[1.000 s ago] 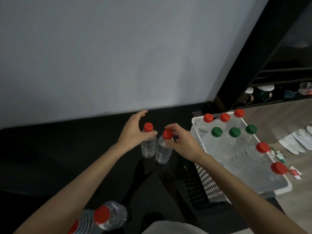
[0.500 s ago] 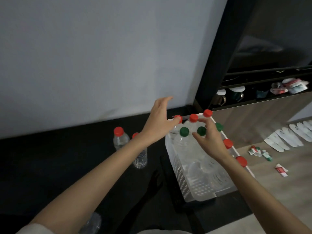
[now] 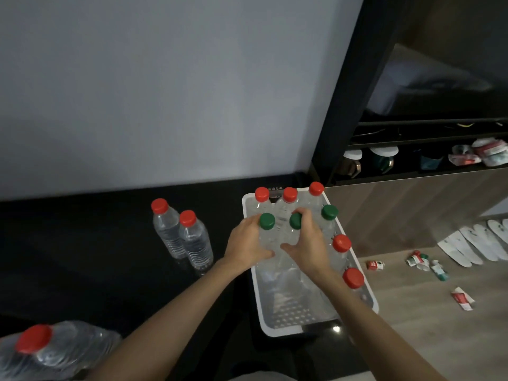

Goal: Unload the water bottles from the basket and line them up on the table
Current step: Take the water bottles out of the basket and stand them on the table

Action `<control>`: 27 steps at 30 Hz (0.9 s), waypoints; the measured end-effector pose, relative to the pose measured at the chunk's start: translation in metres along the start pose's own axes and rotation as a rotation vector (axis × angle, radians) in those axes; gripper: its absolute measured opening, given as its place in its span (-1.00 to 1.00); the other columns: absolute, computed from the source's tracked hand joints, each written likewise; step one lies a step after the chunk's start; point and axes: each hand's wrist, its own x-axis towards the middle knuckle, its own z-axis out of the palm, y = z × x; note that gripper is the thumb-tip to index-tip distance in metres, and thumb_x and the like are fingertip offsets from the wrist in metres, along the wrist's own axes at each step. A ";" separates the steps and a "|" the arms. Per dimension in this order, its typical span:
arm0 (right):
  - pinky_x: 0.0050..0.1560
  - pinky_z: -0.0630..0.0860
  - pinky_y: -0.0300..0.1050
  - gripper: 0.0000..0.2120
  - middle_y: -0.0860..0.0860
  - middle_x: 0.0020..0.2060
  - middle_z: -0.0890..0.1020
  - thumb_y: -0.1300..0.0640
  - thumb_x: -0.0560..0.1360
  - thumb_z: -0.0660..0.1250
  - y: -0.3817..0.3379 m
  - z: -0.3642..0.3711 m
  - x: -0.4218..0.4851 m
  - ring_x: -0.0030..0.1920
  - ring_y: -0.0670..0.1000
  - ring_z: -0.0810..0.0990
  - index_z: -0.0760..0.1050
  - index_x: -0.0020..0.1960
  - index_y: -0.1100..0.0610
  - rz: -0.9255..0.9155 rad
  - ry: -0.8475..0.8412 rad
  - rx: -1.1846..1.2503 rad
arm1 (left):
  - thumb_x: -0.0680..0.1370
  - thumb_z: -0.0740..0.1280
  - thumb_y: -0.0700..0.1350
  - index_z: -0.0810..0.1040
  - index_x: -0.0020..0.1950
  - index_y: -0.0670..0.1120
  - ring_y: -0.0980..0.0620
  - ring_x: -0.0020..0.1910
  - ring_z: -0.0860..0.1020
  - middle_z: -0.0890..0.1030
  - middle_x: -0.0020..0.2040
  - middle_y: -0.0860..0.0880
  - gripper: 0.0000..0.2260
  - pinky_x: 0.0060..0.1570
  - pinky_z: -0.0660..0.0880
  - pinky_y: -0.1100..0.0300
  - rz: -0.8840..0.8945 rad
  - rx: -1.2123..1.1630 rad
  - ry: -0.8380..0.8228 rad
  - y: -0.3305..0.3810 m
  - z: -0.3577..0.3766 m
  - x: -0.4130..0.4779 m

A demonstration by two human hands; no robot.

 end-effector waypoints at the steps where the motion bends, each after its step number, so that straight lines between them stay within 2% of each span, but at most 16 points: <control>1: -0.04 0.40 -0.21 -0.33 -0.07 0.03 0.49 0.29 0.27 0.57 0.002 0.000 0.002 0.01 -0.04 0.48 0.28 0.23 0.10 -0.005 -0.009 0.003 | 0.17 0.56 0.11 0.50 0.21 0.07 0.04 0.13 0.55 0.59 0.12 0.07 -0.37 0.14 0.54 -0.01 0.003 0.044 -0.001 0.002 -0.001 -0.001; 4: -0.09 0.43 -0.24 -0.35 -0.07 0.01 0.53 0.31 0.29 0.55 0.006 -0.001 0.008 -0.01 -0.03 0.55 0.25 0.21 0.06 0.007 -0.053 0.066 | 0.13 0.55 0.13 0.56 0.12 0.11 0.04 0.06 0.56 0.63 0.02 0.08 -0.43 0.15 0.52 -0.06 0.003 0.101 0.001 0.005 -0.005 0.000; 7: -0.01 0.50 -0.22 -0.37 -0.07 0.07 0.56 0.32 0.34 0.51 0.009 -0.002 0.011 0.06 -0.03 0.58 0.23 0.23 0.01 0.033 -0.085 0.146 | 0.15 0.57 0.08 0.60 0.01 0.05 0.07 -0.02 0.56 0.63 -0.06 0.08 -0.53 0.18 0.48 0.10 -0.016 0.118 0.034 0.009 -0.007 0.001; 11: -0.13 0.39 -0.50 -0.43 -0.15 0.06 0.53 0.36 0.41 0.44 0.006 -0.007 0.003 0.05 -0.13 0.54 0.24 0.26 0.07 0.056 -0.087 0.202 | 0.18 0.57 0.09 0.62 -0.02 0.00 0.07 -0.01 0.59 0.66 -0.10 0.09 -0.57 0.33 0.39 0.05 -0.046 0.118 0.047 0.011 -0.006 -0.003; 12: -0.16 0.38 -0.54 -0.44 -0.15 0.06 0.53 0.37 0.42 0.44 0.004 -0.009 0.001 0.06 -0.12 0.55 0.24 0.26 0.07 0.048 -0.079 0.211 | 0.18 0.56 0.10 0.60 -0.05 0.01 0.07 -0.03 0.60 0.65 -0.13 0.10 -0.59 0.29 0.44 0.04 -0.065 0.099 0.050 0.012 -0.007 -0.005; 13: -0.16 0.38 -0.55 -0.44 -0.15 0.07 0.53 0.37 0.42 0.44 0.000 -0.012 -0.001 0.09 -0.10 0.57 0.25 0.27 0.06 0.032 -0.068 0.215 | 0.19 0.56 0.11 0.57 -0.11 0.02 0.07 -0.07 0.62 0.64 -0.17 0.12 -0.63 0.16 0.52 0.07 -0.085 0.078 0.053 0.014 -0.010 -0.006; 15: -0.17 0.41 -0.46 -0.44 -0.12 0.08 0.55 0.32 0.43 0.45 -0.012 -0.020 -0.003 0.07 -0.07 0.59 0.25 0.28 0.04 -0.010 -0.043 0.195 | 0.20 0.56 0.15 0.47 -0.19 0.10 0.07 -0.17 0.61 0.60 -0.24 0.13 -0.65 -0.14 0.58 0.16 -0.098 0.063 0.084 0.022 -0.022 -0.011; 16: -0.19 0.43 -0.35 -0.44 -0.09 0.07 0.57 0.29 0.43 0.45 -0.020 -0.027 -0.004 0.01 -0.05 0.59 0.24 0.28 0.04 -0.032 -0.032 0.162 | 0.19 0.54 0.19 0.44 -0.21 0.13 0.07 -0.21 0.61 0.59 -0.25 0.12 -0.64 -0.20 0.57 0.16 -0.093 0.070 0.111 0.027 -0.030 -0.014; 19: -0.16 0.45 -0.14 -0.42 -0.08 0.00 0.58 0.17 0.43 0.47 -0.046 -0.051 -0.005 -0.13 -0.01 0.57 0.21 0.30 0.00 -0.106 0.016 0.053 | 0.15 0.49 0.26 0.44 -0.23 0.15 0.08 -0.25 0.61 0.62 -0.27 0.11 -0.63 -0.21 0.59 0.11 -0.051 0.054 0.217 0.044 -0.055 -0.025; 21: -0.16 0.46 -0.11 -0.44 -0.11 -0.05 0.56 0.11 0.43 0.47 -0.065 -0.070 -0.007 -0.18 -0.03 0.55 0.23 0.30 -0.01 -0.168 0.055 0.004 | 0.16 0.54 0.23 0.52 -0.15 0.14 0.15 -0.22 0.62 0.65 -0.23 0.13 -0.62 -0.18 0.59 0.14 -0.008 0.006 0.288 0.054 -0.072 -0.036; 23: -0.19 0.33 -0.15 -0.51 -0.13 -0.08 0.55 0.06 0.46 0.43 -0.086 -0.087 -0.010 -0.21 -0.05 0.49 0.27 0.29 -0.01 -0.234 0.070 -0.057 | 0.17 0.56 0.21 0.59 -0.04 0.10 0.21 -0.18 0.63 0.67 -0.19 0.15 -0.56 -0.14 0.60 0.16 0.026 -0.051 0.337 0.062 -0.091 -0.046; 25: -0.21 0.29 -0.13 -0.55 -0.11 -0.08 0.62 0.01 0.48 0.39 -0.108 -0.099 -0.012 -0.18 0.03 0.57 0.28 0.28 -0.03 -0.310 0.088 -0.114 | 0.15 0.55 0.23 0.61 -0.04 0.10 0.23 -0.18 0.63 0.68 -0.19 0.15 -0.55 -0.11 0.60 0.13 0.051 -0.106 0.348 0.066 -0.112 -0.054; 27: -0.18 0.38 -0.07 -0.52 -0.08 -0.06 0.66 -0.02 0.45 0.39 -0.129 -0.103 -0.011 -0.08 0.12 0.63 0.27 0.29 -0.06 -0.340 0.095 -0.122 | 0.13 0.52 0.26 0.61 -0.05 0.10 0.22 -0.19 0.64 0.68 -0.20 0.14 -0.53 -0.10 0.61 0.08 0.065 -0.152 0.352 0.065 -0.134 -0.062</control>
